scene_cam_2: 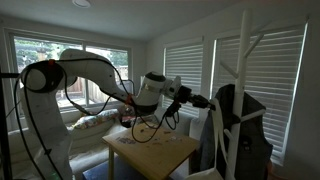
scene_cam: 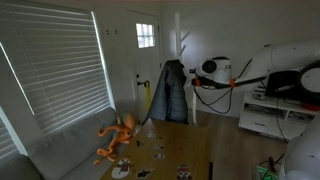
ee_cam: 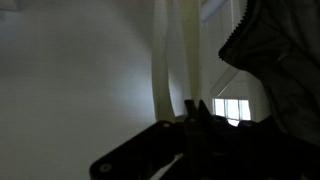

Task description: Move the toe bag to the higher rack

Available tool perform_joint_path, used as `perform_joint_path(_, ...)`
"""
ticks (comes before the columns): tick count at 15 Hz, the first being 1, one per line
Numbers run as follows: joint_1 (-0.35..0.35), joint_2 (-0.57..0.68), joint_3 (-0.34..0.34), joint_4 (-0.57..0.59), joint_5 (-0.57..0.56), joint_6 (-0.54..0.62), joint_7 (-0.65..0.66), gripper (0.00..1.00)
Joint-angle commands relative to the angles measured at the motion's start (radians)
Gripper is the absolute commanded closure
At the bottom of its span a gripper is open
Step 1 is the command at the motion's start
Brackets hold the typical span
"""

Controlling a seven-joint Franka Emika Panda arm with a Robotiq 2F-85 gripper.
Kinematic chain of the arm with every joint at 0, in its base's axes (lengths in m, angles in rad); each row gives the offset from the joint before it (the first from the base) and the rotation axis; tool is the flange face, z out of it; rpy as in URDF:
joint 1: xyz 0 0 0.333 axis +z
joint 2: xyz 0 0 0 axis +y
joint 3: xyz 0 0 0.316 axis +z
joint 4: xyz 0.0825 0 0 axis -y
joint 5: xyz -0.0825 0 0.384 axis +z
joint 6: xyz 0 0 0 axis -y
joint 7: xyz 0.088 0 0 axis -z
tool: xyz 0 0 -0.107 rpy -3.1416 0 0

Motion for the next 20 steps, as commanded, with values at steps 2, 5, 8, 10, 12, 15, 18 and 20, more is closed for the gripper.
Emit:
perform_joint_path(2,0.0,-0.099,0.043,-0.053,-0.079,-0.026,0.063,0.99)
perform_joint_path(5,0.003,-0.067,0.037,-0.028,-0.034,-0.024,0.022,0.96)
perform_joint_path(8,0.004,-0.071,0.038,-0.029,-0.036,-0.025,0.022,0.96)
perform_joint_path(10,0.005,-0.077,0.044,-0.011,-0.055,-0.02,0.031,0.99)
perform_joint_path(12,0.008,-0.087,0.055,0.013,-0.086,-0.017,0.034,0.99)
perform_joint_path(15,0.018,-0.1,0.072,0.052,-0.119,-0.002,0.019,0.99)
perform_joint_path(18,0.031,-0.101,0.082,0.098,-0.14,0.008,0.0,0.99)
perform_joint_path(20,0.039,-0.096,0.081,0.126,-0.147,0.022,-0.017,0.99)
